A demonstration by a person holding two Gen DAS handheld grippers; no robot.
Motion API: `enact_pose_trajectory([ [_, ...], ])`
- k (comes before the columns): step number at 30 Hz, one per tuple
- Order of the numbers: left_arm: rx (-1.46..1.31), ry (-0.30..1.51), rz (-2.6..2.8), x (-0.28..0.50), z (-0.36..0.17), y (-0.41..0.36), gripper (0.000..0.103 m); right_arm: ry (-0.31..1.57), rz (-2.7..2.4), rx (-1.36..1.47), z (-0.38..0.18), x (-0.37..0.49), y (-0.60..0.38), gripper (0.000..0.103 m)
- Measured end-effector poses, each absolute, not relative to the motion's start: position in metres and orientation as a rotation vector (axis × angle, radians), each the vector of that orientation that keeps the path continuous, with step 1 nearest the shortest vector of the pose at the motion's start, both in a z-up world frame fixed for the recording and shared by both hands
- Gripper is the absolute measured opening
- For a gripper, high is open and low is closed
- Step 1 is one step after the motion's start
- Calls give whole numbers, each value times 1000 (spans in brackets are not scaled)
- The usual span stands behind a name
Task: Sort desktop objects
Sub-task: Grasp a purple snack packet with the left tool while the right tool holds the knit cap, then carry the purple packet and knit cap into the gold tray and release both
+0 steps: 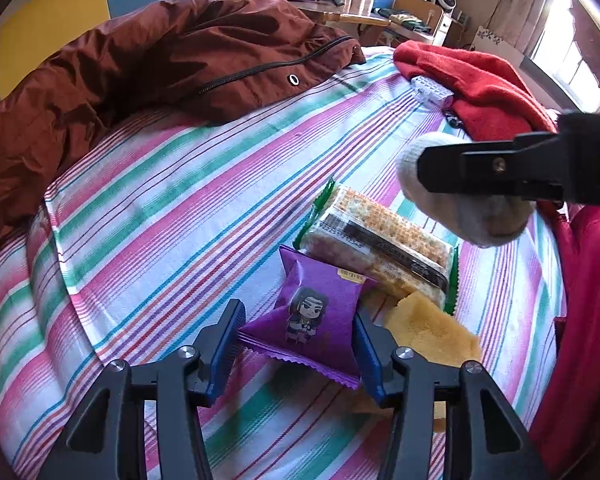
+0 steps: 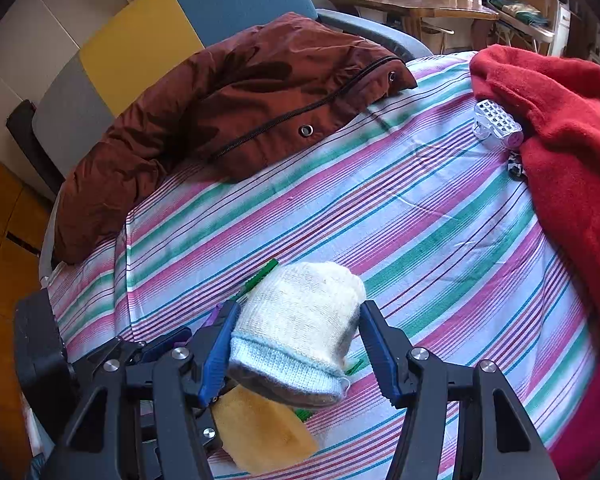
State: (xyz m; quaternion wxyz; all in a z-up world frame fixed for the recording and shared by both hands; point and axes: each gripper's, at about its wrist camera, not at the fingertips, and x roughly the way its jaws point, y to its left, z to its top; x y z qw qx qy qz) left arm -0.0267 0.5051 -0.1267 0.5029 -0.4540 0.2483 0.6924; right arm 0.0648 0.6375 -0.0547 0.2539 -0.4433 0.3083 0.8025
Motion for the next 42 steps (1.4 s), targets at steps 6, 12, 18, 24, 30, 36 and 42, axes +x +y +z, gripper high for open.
enact_pose_trajectory([
  [6, -1116, 522, 1710, -28, -124, 489, 51, 818, 2199, -1211, -55, 61, 635, 61],
  [12, -1123, 464, 1792, -23, -113, 455, 51, 757, 2320, -1206, -46, 53, 617, 61],
  [18, -1084, 422, 1878, -16, -92, 419, 51, 625, 2479, -1245, -39, 40, 582, 61],
  [24, -1037, 394, 1979, -10, -69, 381, 51, 550, 2552, -1262, -37, 35, 560, 61],
  [30, -1012, 351, 2062, -8, -50, 343, 51, 511, 2581, -1265, -36, 37, 549, 61],
  [36, -983, 317, 2136, -3, -32, 304, 51, 449, 2610, -1288, -38, 34, 536, 61],
  [42, -955, 281, 2206, 1, -16, 265, 51, 384, 2633, -1334, -43, 30, 518, 61],
])
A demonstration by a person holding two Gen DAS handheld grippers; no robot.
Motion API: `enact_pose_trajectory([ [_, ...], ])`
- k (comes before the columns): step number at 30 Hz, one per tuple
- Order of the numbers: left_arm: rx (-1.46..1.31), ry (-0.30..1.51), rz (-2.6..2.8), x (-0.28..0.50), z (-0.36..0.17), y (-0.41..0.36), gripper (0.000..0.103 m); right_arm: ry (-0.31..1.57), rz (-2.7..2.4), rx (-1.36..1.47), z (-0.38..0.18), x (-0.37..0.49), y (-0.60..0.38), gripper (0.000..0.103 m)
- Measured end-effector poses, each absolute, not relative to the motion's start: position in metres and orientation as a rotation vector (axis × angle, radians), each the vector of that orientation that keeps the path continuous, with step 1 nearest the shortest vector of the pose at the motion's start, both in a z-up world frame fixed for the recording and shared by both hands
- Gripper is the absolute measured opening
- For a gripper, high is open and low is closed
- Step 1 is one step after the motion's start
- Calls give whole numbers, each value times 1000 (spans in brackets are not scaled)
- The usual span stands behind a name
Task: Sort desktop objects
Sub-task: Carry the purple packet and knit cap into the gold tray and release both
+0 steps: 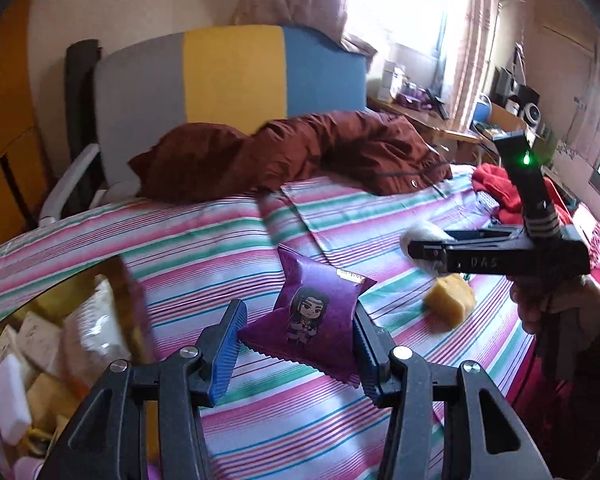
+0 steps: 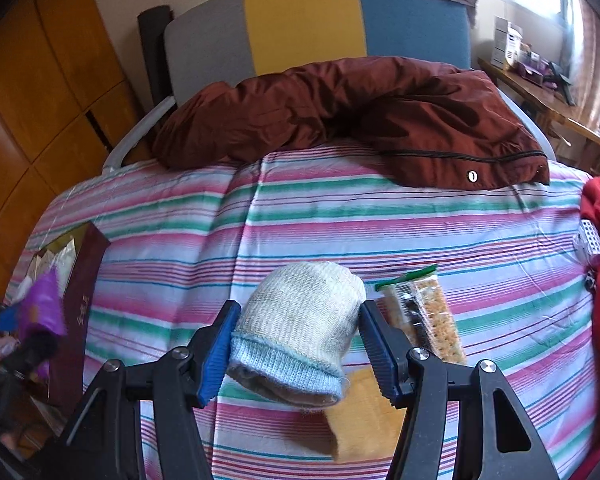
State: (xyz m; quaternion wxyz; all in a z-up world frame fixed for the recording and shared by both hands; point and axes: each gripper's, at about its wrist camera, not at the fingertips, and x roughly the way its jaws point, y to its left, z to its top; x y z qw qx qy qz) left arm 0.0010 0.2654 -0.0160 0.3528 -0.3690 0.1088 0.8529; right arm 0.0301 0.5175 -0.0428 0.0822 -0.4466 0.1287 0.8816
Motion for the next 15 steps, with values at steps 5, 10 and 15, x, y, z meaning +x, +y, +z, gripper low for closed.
enact_pose_trajectory([
  [5, -958, 260, 2276, -1, -10, 229, 51, 367, 2658, -1366, -46, 28, 500, 61],
  [10, -960, 244, 2347, -4, -8, 197, 51, 329, 2694, -1393, -45, 26, 475, 61],
  [15, -970, 203, 2414, -10, -7, 163, 51, 323, 2758, -1407, -37, 22, 441, 61],
])
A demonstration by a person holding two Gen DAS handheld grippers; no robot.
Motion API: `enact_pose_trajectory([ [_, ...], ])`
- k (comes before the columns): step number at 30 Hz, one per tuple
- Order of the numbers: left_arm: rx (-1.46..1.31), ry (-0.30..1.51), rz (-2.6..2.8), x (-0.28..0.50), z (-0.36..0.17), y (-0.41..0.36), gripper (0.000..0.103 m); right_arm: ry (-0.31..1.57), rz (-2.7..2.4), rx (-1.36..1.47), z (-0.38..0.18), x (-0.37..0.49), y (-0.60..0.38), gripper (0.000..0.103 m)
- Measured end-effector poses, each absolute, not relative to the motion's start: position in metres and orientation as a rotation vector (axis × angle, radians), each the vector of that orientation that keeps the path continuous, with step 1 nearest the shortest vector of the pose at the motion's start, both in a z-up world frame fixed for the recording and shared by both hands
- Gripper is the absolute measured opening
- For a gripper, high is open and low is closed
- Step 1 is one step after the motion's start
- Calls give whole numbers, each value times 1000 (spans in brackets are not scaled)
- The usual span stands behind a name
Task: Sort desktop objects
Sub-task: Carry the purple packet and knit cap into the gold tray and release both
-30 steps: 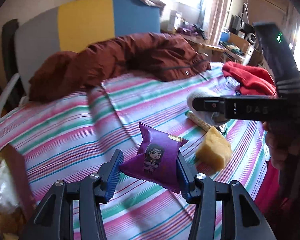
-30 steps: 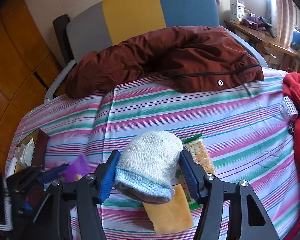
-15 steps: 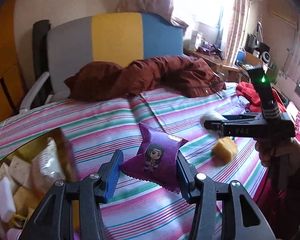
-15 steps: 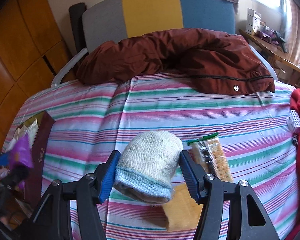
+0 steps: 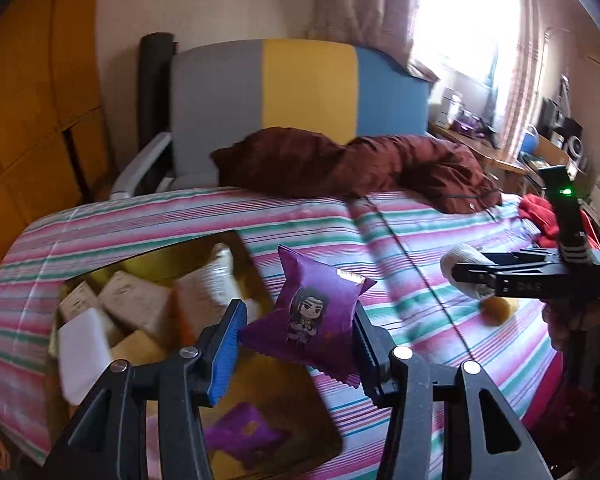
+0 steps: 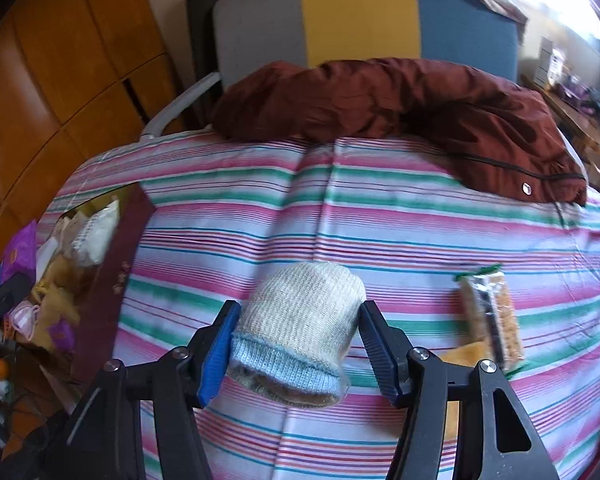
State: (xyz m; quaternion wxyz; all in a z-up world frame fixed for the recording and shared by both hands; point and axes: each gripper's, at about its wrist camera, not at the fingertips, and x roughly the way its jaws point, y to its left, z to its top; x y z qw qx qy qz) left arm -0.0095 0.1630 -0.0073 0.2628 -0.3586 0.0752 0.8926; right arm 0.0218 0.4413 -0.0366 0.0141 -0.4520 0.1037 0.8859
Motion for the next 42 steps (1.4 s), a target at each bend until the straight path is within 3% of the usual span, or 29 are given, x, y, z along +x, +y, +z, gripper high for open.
enact_pose_trajectory([
  [11, -1090, -14, 2509, -41, -28, 80, 51, 180, 3024, -1458, -8, -5, 310, 61],
  [23, -1209, -285, 2444, -85, -50, 19, 52, -88, 3138, -1561, -20, -21, 205, 61],
  [30, -1245, -300, 2401, -96, -58, 26, 54, -37, 3094, -1621, -40, -35, 193, 63],
  [34, -1256, -305, 2405, -95, -60, 26, 62, 2, 3080, -1637, -47, -35, 195, 64],
  [42, -1247, -291, 2460, -82, -52, 17, 63, 80, 3077, -1605, -44, -25, 208, 70],
])
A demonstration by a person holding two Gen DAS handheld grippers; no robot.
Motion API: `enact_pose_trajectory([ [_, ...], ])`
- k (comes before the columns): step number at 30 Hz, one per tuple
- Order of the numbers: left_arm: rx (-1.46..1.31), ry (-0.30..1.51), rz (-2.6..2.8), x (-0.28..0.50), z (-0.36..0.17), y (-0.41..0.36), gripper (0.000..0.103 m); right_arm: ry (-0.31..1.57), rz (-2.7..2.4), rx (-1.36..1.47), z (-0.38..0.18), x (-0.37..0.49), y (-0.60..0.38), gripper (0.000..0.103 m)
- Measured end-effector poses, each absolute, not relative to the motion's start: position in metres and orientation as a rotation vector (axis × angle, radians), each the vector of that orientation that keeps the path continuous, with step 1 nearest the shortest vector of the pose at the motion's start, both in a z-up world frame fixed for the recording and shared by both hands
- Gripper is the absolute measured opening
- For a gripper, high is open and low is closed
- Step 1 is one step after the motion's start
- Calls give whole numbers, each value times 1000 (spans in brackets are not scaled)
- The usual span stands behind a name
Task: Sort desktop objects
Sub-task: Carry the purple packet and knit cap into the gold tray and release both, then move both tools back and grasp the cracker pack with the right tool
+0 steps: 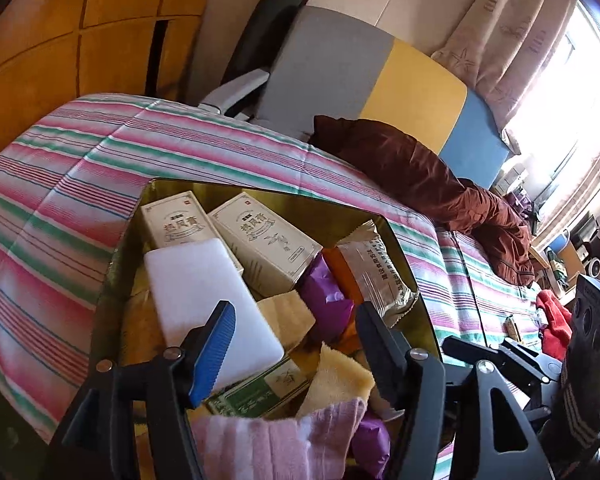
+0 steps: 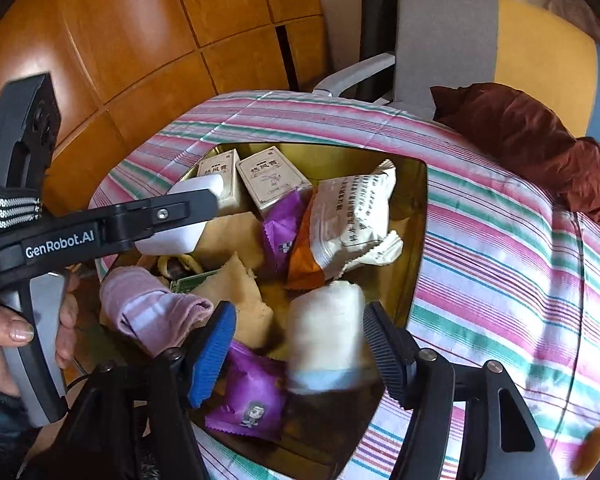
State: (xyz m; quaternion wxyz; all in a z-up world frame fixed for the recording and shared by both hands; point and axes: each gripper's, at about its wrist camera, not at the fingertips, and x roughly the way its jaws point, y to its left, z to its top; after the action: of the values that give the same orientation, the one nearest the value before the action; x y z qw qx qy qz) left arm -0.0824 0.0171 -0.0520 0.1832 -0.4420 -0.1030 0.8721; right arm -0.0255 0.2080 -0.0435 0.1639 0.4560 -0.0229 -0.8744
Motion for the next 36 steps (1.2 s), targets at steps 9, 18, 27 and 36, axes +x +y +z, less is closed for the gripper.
enact_pose_trajectory([
  [9, -1126, -94, 2541, -48, -24, 38, 63, -106, -2576, 1272, -31, -1, 237, 79],
  [18, -1050, 37, 2469, -20, -7, 84, 63, -131, -2676, 1304, -21, 17, 283, 84],
  [27, -1039, 106, 2380, -4, -10, 119, 64, -202, -2756, 1360, -18, 33, 340, 89],
  [36, -1060, 198, 2323, 5, -19, 149, 64, -246, -2831, 1422, -12, 45, 391, 89],
])
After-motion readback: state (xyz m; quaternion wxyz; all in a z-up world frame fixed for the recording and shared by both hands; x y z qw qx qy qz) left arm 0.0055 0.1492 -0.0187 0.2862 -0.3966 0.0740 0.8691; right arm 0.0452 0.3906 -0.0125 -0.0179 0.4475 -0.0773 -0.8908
